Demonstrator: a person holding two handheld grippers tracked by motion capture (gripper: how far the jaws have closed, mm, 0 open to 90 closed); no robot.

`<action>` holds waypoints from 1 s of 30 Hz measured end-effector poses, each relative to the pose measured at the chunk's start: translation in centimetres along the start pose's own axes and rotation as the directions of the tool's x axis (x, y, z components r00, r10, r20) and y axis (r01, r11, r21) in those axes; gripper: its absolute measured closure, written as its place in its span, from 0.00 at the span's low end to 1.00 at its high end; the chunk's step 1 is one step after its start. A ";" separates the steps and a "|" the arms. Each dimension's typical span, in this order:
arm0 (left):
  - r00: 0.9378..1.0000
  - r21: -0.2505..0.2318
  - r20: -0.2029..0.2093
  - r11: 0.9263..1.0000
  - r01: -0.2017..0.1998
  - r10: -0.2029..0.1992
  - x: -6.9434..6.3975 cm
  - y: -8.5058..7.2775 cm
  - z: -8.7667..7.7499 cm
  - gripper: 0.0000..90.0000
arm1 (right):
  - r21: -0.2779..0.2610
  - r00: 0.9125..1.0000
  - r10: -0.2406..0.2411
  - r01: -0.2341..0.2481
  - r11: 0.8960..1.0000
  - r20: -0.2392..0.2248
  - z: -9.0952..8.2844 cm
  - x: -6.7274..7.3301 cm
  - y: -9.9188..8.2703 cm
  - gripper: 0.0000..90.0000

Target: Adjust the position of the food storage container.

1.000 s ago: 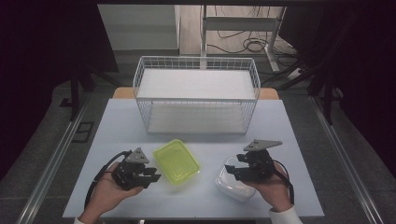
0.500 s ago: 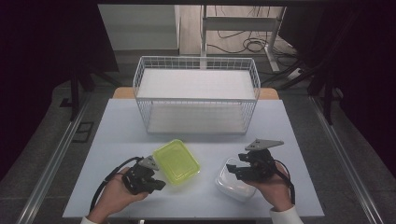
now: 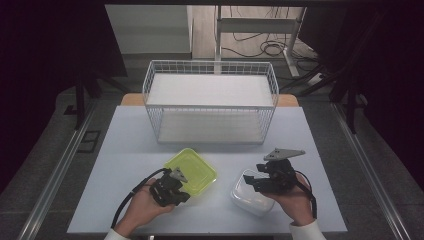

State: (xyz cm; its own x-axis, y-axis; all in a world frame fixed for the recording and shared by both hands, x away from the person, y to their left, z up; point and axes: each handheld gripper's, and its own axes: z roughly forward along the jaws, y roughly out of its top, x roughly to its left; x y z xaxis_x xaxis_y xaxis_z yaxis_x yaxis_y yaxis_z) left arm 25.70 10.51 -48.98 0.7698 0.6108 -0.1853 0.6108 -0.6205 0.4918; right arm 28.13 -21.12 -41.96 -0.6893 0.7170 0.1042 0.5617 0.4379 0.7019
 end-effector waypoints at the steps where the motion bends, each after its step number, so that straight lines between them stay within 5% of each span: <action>1: 1.000 0.002 -0.002 1.000 0.005 -0.005 -0.1 0.2 0.3 0.99 | -0.001 1.000 0.000 0.000 1.000 0.004 0.0 -0.1 0.0 0.41; 15: 0.996 -0.019 -0.036 0.996 0.082 -0.083 -1.1 3.7 3.7 0.99 | -0.010 1.000 0.012 -0.011 1.000 0.017 -0.4 -0.5 0.1 0.41; 30: 0.995 -0.034 -0.033 0.995 0.093 -0.094 -1.0 6.9 4.7 0.99 | -0.010 0.999 0.027 -0.027 1.000 0.018 -0.5 -0.9 0.0 0.41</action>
State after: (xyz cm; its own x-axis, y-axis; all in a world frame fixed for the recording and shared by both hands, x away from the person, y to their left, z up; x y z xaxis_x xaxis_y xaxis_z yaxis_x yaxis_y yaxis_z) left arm 29.98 3.31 -49.43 0.7025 0.6822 -0.2027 0.6730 -0.5441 0.5010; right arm 28.51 -22.00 -41.71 -0.6658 0.7379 0.1104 0.5753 0.4134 0.7058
